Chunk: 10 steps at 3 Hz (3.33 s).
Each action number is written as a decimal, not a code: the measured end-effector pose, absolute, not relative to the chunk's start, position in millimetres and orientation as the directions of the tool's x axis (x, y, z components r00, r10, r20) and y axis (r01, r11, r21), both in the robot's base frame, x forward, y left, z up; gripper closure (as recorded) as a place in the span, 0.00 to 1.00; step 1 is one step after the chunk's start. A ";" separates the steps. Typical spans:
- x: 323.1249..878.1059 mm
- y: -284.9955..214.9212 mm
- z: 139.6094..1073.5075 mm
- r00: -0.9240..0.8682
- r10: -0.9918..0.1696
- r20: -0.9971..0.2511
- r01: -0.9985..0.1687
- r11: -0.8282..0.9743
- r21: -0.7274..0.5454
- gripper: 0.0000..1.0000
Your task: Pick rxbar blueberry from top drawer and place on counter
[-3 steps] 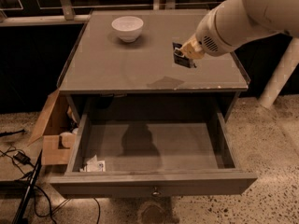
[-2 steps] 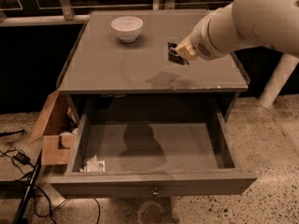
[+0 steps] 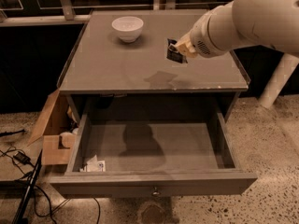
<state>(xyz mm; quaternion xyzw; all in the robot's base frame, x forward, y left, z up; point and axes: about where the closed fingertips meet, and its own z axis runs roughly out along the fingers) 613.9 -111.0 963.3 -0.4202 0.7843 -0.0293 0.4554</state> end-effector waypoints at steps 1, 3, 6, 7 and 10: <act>625.8 -114.3 958.2 -0.216 -0.687 -0.694 -0.621 0.645 -0.445 1.00; 673.9 -117.6 929.4 -0.181 -0.677 -0.714 -0.609 0.647 -0.459 1.00; 685.7 -112.9 893.6 -0.208 -0.674 -0.708 -0.702 0.607 -0.372 1.00; 680.4 -110.1 887.6 -0.253 -0.666 -0.702 -0.746 0.596 -0.297 1.00; 671.2 -107.1 869.2 -0.320 -0.657 -0.683 -0.786 0.587 -0.196 1.00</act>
Offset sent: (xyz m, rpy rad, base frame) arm 0.0647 -0.0096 -0.0335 0.0119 -0.0852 -0.0019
